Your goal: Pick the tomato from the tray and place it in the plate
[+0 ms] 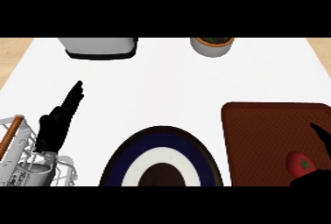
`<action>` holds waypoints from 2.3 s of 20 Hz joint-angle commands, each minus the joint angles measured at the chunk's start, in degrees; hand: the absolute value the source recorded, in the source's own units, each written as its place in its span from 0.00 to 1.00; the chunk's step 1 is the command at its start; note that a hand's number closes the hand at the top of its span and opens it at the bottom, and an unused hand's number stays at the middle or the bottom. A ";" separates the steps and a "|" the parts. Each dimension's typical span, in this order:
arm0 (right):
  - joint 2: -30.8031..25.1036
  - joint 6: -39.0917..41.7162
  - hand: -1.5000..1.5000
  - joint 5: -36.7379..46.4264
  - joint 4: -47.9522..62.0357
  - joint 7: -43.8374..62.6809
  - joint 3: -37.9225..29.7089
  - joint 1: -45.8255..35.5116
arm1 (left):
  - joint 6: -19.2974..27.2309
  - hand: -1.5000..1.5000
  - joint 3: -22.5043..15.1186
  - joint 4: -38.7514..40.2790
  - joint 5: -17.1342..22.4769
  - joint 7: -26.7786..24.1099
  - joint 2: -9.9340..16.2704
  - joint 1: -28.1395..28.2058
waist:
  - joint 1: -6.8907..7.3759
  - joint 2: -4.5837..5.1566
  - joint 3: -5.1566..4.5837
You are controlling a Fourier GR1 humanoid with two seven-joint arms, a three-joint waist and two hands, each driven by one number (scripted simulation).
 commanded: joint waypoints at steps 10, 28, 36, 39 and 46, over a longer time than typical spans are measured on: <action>6.05 0.41 0.00 5.95 14.01 -8.65 -0.61 -2.31 | 0.49 0.50 1.69 4.09 0.84 -0.26 -3.08 -7.68 | -0.34 0.33 0.00; 6.20 5.53 1.00 15.34 7.88 -30.00 10.33 -12.59 | -1.21 0.50 -3.19 -0.14 0.69 -2.31 -2.63 -5.52 | 8.39 1.74 0.20; 9.59 14.73 1.00 10.10 1.77 -55.61 22.11 -28.67 | -4.10 0.50 -6.89 -1.31 1.10 -2.72 -5.58 -8.74 | 16.73 3.87 0.61; 12.20 17.08 1.00 4.30 2.88 -65.25 21.56 -33.84 | -3.81 0.50 -6.82 -0.69 0.94 -1.96 -5.71 -9.82 | 15.26 3.88 0.61; 15.52 26.79 1.00 -8.09 11.64 -85.59 18.21 -45.75 | -1.67 0.50 -4.46 1.46 0.75 -0.27 -5.83 -11.89 | 10.74 3.36 0.22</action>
